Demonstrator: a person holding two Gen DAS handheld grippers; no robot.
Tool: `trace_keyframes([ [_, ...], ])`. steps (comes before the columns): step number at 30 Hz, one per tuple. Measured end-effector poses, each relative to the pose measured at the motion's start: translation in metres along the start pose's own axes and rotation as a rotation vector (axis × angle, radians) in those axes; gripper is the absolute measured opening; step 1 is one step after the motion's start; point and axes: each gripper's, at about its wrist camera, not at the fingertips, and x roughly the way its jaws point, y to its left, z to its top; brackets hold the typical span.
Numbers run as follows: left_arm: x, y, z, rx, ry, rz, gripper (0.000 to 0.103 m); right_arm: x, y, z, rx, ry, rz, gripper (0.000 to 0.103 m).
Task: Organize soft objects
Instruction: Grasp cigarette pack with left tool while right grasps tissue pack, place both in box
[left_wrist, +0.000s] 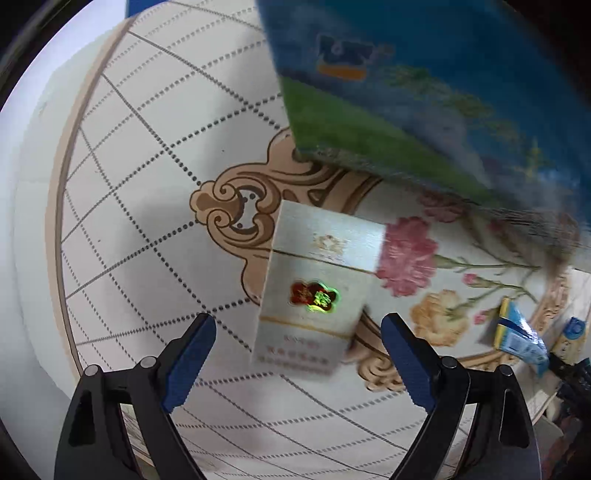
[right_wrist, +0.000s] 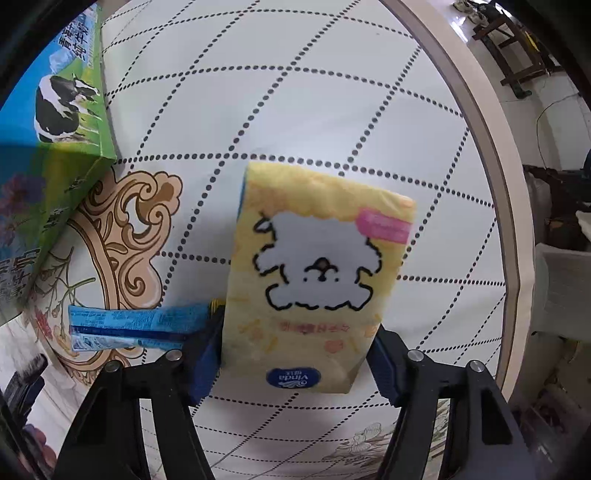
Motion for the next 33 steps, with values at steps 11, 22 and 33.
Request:
trace_keyframes([
  [11,0.003,-0.018,-0.014,0.099,-0.049,-0.006,0.053,-0.011,0.005,-0.006,-0.046,-0.013,0.006,0.067],
  [22,-0.011,-0.025,-0.085,0.066,-0.068,-0.061,0.053,-0.063,0.000,-0.039,-0.089,-0.094,0.041,0.066],
  [33,-0.128,-0.055,-0.135,0.117,-0.224,-0.267,0.053,-0.177,0.029,-0.071,-0.270,-0.205,0.233,0.066],
])
